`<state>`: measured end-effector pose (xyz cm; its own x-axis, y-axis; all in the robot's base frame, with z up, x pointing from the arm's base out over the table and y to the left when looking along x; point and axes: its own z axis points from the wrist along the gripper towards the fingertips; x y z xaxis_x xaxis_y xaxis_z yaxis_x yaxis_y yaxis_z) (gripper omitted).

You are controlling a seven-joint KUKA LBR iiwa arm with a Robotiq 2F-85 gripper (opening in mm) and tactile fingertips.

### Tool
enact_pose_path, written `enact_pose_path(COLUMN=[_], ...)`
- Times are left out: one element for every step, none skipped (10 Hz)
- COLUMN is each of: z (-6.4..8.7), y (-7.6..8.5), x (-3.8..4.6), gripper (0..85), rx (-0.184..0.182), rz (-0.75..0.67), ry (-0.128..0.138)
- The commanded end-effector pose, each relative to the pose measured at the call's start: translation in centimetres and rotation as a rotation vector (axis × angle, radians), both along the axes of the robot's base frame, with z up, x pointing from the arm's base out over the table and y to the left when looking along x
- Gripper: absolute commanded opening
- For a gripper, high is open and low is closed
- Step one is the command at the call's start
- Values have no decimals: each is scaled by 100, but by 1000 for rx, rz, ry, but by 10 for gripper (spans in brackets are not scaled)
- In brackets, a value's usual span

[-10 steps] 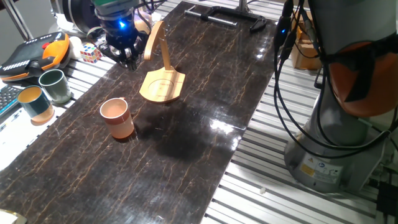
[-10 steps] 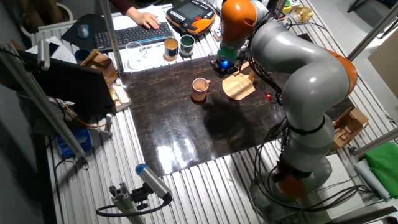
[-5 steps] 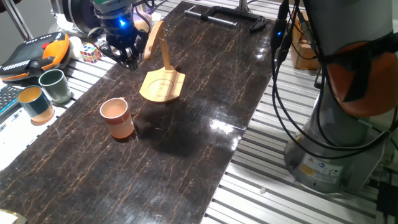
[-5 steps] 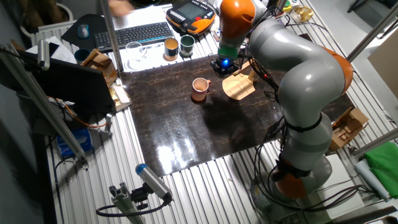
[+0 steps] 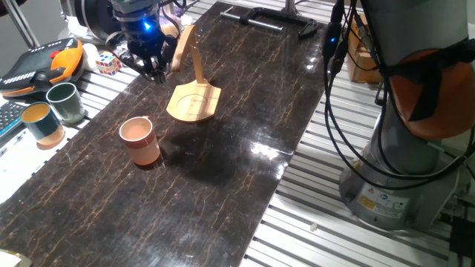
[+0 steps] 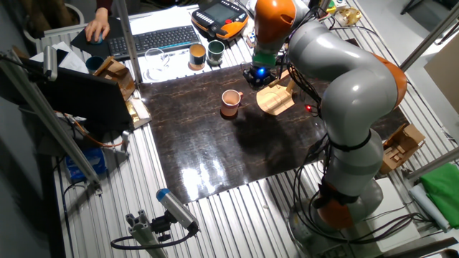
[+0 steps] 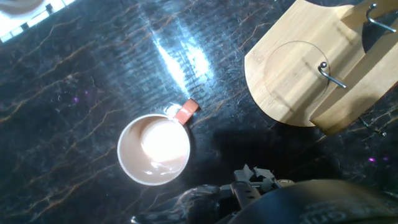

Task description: Take the cup off the cup rack

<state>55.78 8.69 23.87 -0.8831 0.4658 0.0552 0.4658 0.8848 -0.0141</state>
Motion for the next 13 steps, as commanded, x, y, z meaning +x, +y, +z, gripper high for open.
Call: enact_pose_path(z=[6, 8, 8, 8, 8, 7, 8, 9, 9, 9, 10, 10, 11], y=[1, 7, 7, 10, 16, 21, 20, 18, 19, 18, 17, 16, 13], x=[-9, -8, -10, -11, -8, -6, -8, -9, -9, -10, -12, -13, -20], gripper=[7, 7, 7, 7, 7, 7, 7, 7, 7, 7, 7, 7, 7], rx=[0, -1, -1, -1, -1, -1, 0, -1, -3, -6, -7, -10, -13], rz=[1, 1, 1, 3, 3, 1, 0, 0, 0, 0, 1, 3, 7], ry=[-1, -1, -1, -4, -7, -7, -7, -7, -8, -10, -13, -14, -18])
